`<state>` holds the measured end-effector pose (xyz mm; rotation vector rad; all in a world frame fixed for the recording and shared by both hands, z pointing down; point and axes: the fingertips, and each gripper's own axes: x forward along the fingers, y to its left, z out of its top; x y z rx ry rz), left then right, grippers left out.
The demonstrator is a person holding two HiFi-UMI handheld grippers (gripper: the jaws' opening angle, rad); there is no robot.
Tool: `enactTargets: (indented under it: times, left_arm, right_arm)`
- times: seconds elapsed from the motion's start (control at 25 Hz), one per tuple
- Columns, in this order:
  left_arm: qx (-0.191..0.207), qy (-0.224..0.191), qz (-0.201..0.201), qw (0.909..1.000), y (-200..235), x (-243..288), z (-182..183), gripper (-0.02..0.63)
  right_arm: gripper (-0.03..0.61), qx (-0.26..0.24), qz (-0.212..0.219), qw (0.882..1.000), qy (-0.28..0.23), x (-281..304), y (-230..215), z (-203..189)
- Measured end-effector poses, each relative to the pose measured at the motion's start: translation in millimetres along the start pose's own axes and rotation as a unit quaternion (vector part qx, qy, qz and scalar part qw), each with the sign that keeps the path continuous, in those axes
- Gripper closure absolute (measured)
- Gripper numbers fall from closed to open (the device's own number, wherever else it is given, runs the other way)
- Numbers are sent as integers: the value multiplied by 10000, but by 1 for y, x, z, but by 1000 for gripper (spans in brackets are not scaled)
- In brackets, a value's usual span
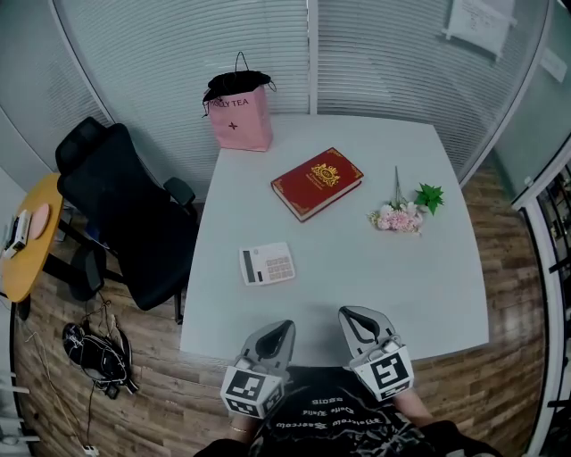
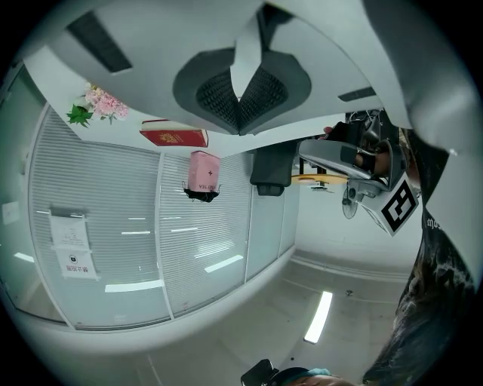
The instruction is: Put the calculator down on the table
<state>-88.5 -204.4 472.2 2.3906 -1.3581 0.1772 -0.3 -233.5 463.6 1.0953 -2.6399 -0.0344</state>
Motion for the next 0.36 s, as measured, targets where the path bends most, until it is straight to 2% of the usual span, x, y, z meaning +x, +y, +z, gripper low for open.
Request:
enactTargets:
  times: [0.36]
  left_arm:
    - [-119, -15, -11, 9999, -1, 8, -3, 594]
  right_arm:
    - [571, -47, 24, 9999, 141, 1, -5, -9]
